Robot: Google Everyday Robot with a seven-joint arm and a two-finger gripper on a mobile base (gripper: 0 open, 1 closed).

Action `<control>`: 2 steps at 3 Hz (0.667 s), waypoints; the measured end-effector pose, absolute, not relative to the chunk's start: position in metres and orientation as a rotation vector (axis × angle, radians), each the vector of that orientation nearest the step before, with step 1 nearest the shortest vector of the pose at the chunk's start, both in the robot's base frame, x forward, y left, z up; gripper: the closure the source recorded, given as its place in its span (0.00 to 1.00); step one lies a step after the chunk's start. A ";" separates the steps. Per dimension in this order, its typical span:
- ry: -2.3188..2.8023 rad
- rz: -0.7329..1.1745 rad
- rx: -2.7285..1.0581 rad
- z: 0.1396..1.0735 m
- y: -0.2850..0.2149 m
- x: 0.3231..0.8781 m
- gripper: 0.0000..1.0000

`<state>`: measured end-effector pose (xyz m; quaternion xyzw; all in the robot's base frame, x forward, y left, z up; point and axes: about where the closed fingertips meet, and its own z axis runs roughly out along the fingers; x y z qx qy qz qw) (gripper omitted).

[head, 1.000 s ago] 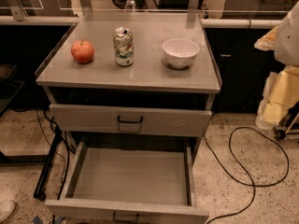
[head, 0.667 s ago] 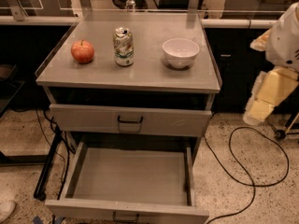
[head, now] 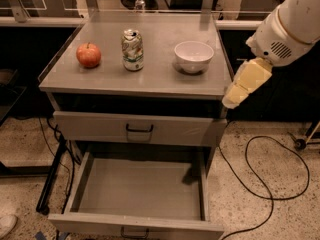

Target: Place 7up can into middle drawer

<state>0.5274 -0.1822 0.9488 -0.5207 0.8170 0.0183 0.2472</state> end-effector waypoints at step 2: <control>2.210 0.140 -1.339 0.936 -0.168 0.532 0.00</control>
Offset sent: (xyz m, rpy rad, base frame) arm 0.0068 0.0186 -0.0208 0.1644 -0.0176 -0.0571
